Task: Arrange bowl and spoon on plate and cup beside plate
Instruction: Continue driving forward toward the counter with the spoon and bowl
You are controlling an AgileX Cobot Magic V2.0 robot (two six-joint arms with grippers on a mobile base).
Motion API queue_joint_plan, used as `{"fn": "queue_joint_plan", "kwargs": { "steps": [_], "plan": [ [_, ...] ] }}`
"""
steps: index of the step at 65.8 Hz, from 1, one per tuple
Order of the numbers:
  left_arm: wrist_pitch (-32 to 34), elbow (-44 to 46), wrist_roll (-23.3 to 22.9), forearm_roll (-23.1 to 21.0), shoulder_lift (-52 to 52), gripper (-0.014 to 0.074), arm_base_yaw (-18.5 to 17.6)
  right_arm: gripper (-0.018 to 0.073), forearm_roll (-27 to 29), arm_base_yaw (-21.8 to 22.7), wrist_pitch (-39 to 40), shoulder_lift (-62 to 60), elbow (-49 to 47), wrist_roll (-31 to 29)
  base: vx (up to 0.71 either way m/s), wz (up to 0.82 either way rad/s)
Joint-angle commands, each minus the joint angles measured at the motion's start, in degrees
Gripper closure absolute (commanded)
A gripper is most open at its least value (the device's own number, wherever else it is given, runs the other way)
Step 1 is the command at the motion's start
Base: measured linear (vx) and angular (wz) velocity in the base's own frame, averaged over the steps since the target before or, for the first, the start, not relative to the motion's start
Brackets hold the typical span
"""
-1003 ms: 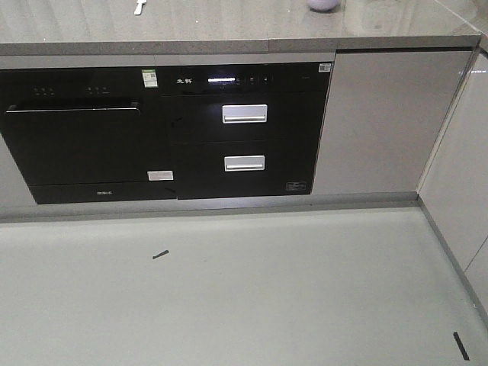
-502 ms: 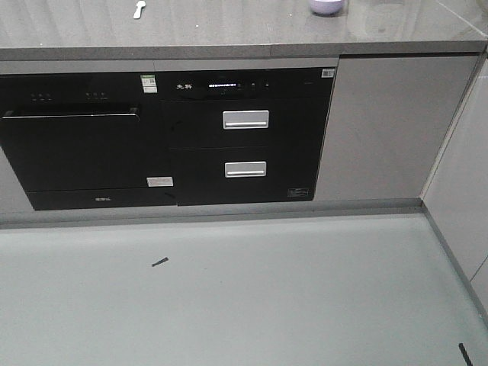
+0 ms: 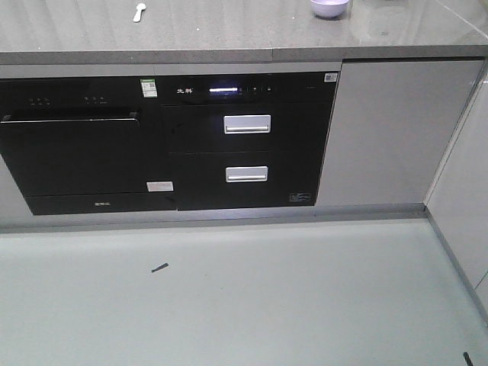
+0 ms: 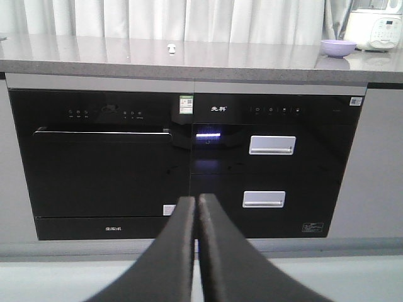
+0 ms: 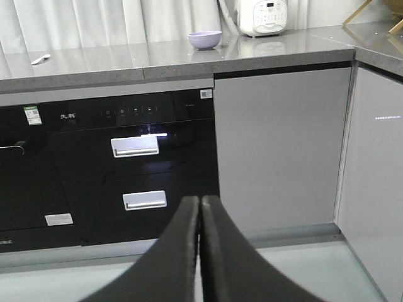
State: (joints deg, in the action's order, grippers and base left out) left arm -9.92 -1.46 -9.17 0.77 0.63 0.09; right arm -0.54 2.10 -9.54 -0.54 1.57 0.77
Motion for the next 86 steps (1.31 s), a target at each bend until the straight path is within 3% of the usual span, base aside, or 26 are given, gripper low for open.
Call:
{"fn": "queue_joint_plan", "kwargs": {
  "steps": [1, 86],
  "plan": [
    [3.99, -1.72, -0.6, 0.02, 0.97, 0.0602, -0.01, 0.0564, -0.62, -0.05, 4.07, -0.8, 0.94, -0.07, 0.06, 0.0],
    [3.99, -1.72, -0.6, 0.02, 0.97, 0.0602, -0.01, 0.0564, -0.62, -0.05, 4.07, -0.8, 0.94, -0.07, 0.04, 0.01]
  ]
}}
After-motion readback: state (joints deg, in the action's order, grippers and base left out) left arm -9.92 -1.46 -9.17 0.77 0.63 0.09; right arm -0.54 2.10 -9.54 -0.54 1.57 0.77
